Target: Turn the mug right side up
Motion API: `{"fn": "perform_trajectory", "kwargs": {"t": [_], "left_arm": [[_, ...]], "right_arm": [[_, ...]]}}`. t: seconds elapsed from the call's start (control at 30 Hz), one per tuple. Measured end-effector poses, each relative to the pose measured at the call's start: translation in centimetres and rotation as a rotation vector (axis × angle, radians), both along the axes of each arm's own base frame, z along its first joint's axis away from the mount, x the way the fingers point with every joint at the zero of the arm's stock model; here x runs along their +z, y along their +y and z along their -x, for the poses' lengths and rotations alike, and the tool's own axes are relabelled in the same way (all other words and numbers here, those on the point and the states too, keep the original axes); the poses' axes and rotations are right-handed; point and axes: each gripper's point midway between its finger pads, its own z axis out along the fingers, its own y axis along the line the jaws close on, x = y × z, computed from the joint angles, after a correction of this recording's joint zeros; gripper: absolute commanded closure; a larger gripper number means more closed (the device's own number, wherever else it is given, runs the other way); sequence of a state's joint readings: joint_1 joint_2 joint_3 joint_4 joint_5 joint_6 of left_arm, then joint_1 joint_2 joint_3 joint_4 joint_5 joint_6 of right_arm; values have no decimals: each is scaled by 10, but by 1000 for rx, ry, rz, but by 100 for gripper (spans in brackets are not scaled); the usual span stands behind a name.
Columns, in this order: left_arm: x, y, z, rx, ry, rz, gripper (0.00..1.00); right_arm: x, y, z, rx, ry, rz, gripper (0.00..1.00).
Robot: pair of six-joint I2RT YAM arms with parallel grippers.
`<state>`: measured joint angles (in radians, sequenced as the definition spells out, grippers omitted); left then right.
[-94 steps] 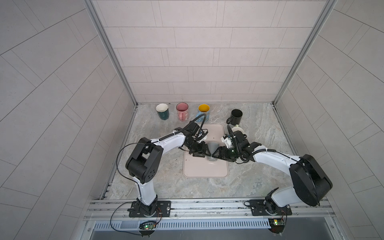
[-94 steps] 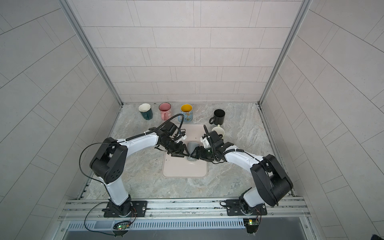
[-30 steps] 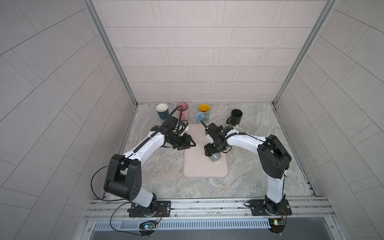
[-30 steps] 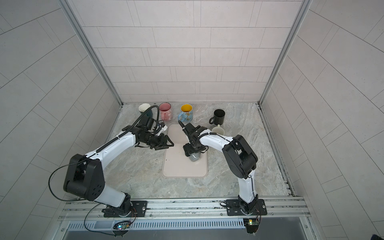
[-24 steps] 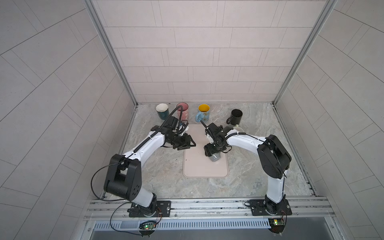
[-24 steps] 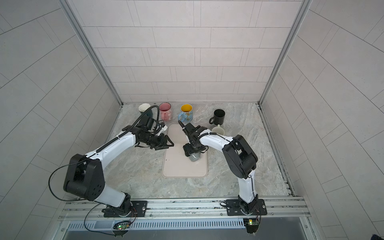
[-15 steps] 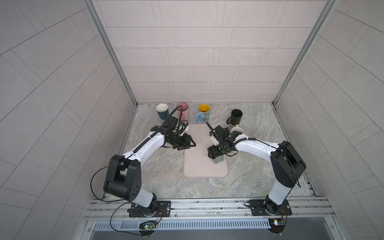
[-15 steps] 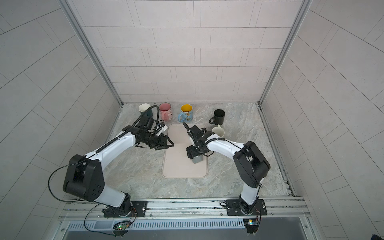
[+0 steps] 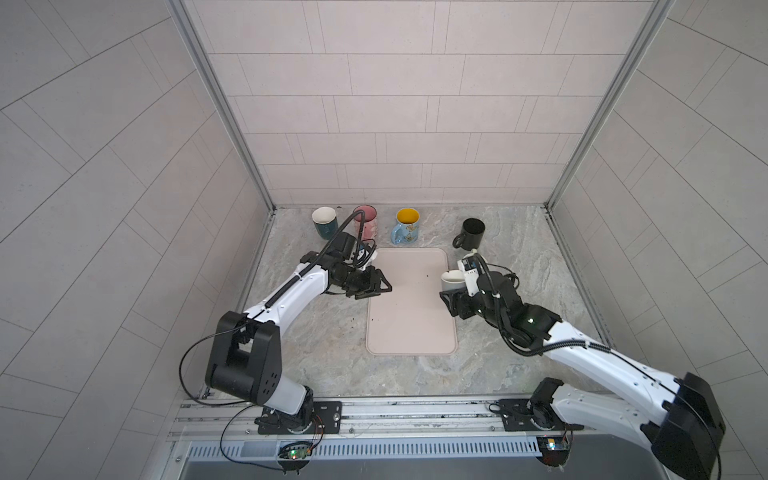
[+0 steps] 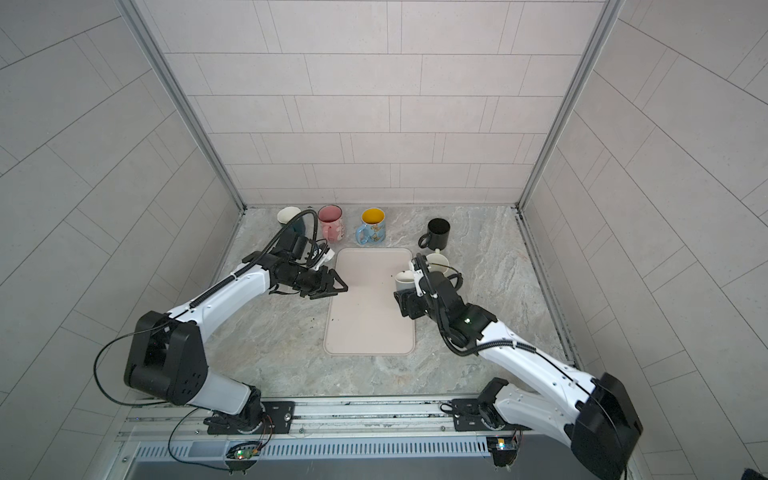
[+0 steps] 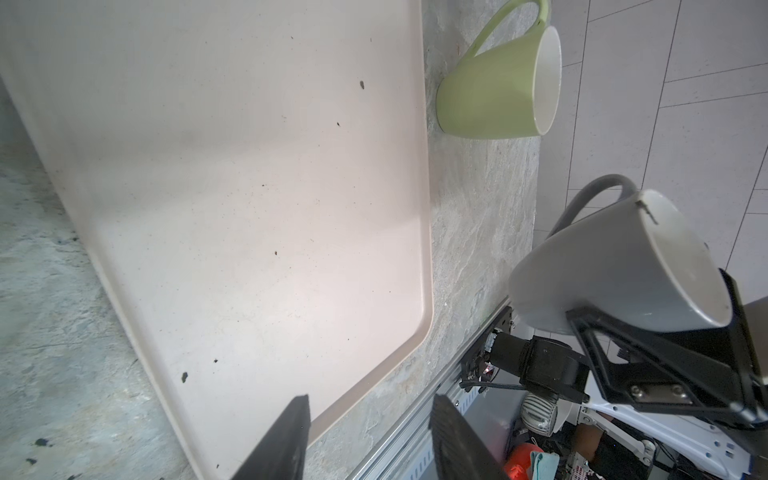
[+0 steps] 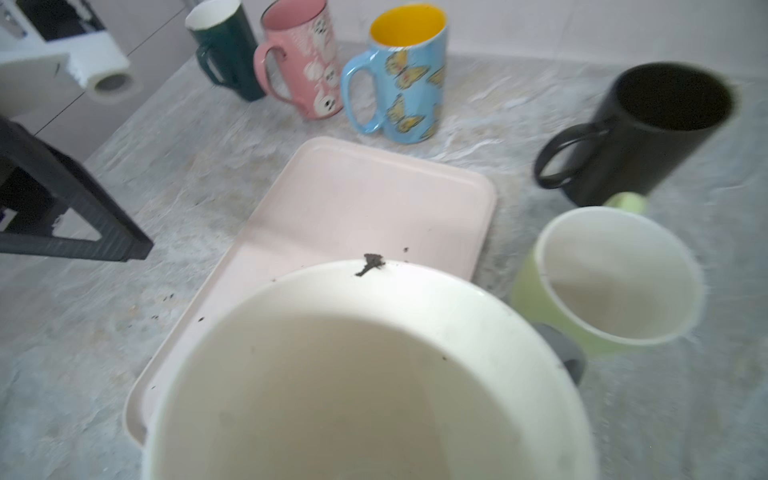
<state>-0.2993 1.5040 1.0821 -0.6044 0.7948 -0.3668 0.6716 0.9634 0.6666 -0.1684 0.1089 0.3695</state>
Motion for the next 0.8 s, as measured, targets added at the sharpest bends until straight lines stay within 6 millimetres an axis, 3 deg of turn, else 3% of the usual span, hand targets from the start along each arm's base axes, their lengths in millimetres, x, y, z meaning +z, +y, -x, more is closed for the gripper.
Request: {"fn": "perform_trajectory", "kwargs": {"t": [0.23, 0.4, 0.6, 0.8], "left_arm": [[3, -2, -5, 7, -23, 11, 47], [4, -2, -7, 14, -21, 14, 47], [6, -3, -11, 20, -38, 21, 47], [8, -4, -16, 32, -52, 30, 47]], "right_arm": [[60, -66, -8, -276, -265, 18, 100], [77, -118, -16, -488, -346, 37, 100], [50, -170, -35, -707, -356, 88, 100], [9, -185, -68, -797, -367, 142, 100]]}}
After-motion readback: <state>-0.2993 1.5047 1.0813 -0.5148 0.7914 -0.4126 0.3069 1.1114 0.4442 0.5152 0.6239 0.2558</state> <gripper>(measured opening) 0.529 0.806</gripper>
